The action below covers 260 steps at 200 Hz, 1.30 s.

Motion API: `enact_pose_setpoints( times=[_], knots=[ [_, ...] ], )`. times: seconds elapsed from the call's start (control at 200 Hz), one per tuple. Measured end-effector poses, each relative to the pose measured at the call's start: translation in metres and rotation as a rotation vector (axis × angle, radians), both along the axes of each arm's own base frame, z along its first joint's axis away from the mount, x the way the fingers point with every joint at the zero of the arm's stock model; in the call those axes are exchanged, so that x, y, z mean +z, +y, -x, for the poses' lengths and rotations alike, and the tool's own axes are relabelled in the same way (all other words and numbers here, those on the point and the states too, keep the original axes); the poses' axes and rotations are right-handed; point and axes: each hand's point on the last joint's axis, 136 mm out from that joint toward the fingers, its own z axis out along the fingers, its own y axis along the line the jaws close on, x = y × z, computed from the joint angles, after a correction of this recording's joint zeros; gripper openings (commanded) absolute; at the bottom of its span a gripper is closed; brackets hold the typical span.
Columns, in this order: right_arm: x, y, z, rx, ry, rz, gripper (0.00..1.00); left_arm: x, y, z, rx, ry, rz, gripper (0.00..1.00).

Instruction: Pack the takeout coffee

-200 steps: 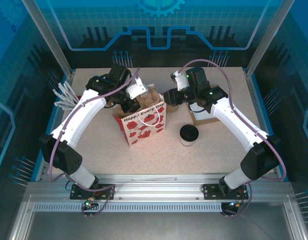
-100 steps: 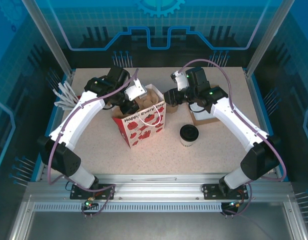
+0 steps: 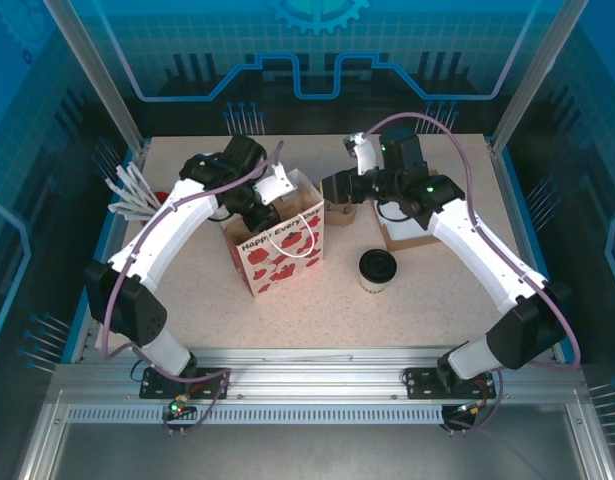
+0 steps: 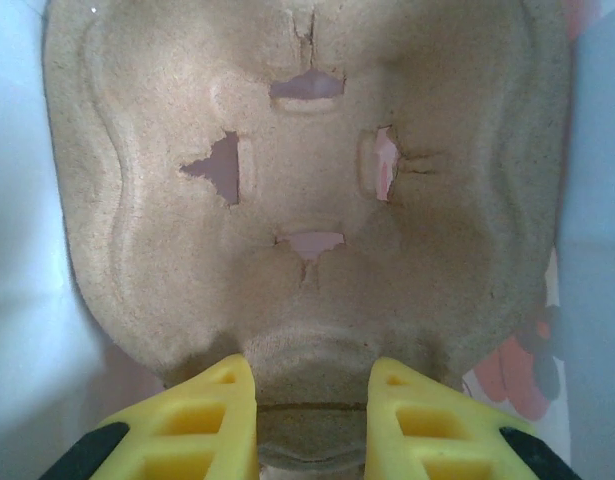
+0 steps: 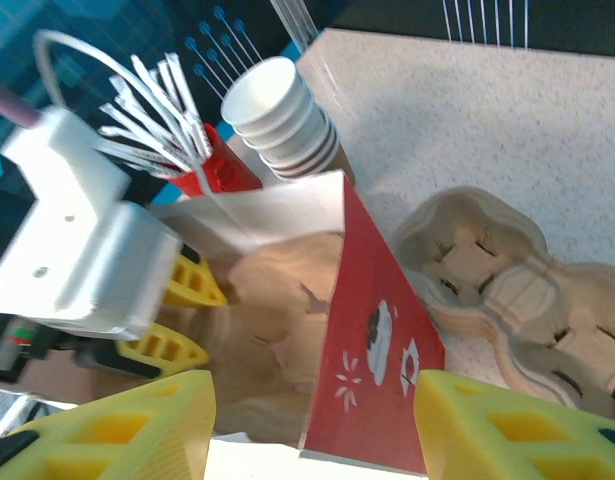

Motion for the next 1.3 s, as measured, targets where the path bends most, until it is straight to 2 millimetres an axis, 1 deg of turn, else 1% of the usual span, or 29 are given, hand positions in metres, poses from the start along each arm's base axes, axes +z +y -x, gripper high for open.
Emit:
enact_pose_setpoints(
  times=[0.085,0.18,0.255,0.34,0.465,0.61,0.81,1.166,1.301],
  knots=[
    [0.01,-0.003,0.005,-0.001,-0.026,-0.015,0.58,-0.005,-0.001,-0.001,-0.001,0.01,-0.01,0.22],
    [0.012,-0.006,0.009,-0.004,-0.035,-0.023,0.58,-0.012,-0.003,-0.001,-0.006,0.025,-0.025,0.22],
    [0.009,-0.01,0.009,-0.011,-0.032,-0.021,0.58,-0.019,-0.006,-0.001,-0.007,0.042,-0.033,0.22],
    [0.0,-0.015,0.009,-0.022,-0.017,-0.013,0.58,-0.026,-0.008,0.001,0.001,0.057,-0.038,0.23],
    [-0.01,-0.022,0.01,-0.037,0.002,-0.004,0.58,-0.032,-0.01,0.002,0.002,0.066,-0.039,0.24],
    [-0.011,-0.028,0.014,-0.046,-0.001,-0.005,0.58,-0.04,-0.011,-0.001,0.015,0.076,-0.047,0.24],
    [-0.013,-0.033,0.016,-0.057,0.0,-0.008,0.59,-0.061,-0.011,0.001,0.022,0.104,-0.086,0.27],
    [-0.017,-0.034,0.017,-0.058,0.007,-0.005,0.59,-0.087,-0.023,0.002,0.029,0.134,-0.102,0.3],
    [-0.018,-0.036,0.019,-0.062,0.008,-0.004,0.59,-0.102,-0.028,0.005,0.021,0.155,-0.112,0.32]
  ],
)
